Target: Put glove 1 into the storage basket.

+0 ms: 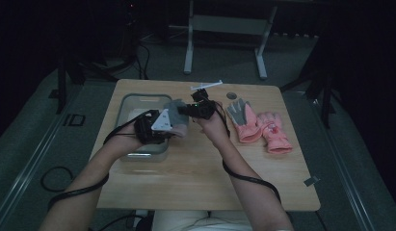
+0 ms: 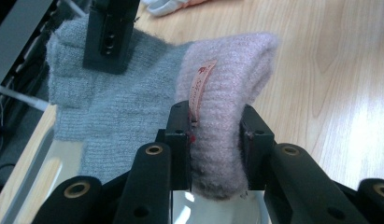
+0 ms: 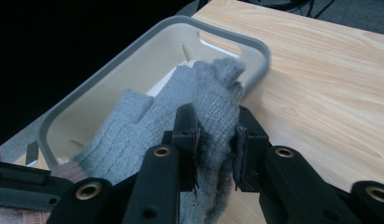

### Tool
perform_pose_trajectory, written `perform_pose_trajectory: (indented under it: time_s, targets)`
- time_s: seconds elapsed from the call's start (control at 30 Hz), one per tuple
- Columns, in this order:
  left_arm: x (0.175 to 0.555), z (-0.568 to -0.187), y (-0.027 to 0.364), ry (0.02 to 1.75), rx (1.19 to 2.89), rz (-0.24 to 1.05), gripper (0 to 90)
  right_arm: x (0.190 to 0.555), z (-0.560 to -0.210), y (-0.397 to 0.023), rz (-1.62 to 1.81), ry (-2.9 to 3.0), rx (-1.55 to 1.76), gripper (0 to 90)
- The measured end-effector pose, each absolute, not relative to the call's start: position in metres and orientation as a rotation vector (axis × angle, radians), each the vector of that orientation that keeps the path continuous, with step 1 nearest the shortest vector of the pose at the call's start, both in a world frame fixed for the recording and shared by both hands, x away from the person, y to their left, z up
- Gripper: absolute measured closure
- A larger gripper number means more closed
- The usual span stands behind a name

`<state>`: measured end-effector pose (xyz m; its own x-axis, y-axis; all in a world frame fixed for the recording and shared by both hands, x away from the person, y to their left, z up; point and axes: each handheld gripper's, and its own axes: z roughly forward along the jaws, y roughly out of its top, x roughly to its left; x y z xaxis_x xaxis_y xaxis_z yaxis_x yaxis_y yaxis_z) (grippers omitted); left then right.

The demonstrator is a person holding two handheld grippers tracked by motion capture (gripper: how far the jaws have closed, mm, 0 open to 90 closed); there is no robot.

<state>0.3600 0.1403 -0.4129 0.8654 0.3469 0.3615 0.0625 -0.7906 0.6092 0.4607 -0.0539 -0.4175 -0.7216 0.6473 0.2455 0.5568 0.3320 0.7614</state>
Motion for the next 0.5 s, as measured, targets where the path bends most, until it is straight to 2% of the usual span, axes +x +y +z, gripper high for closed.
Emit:
perform_pose_trajectory:
  time_s: [0.17,0.5]
  targets:
    - [0.36,-0.418,0.165,0.31,2.444,0.634,69.8,0.465,-0.421,-0.026,1.342,2.515,1.077,74.4]
    - [0.378,-0.441,0.2,0.371,2.492,0.561,69.7,0.477,-0.44,0.015,1.337,2.557,1.091,74.4]
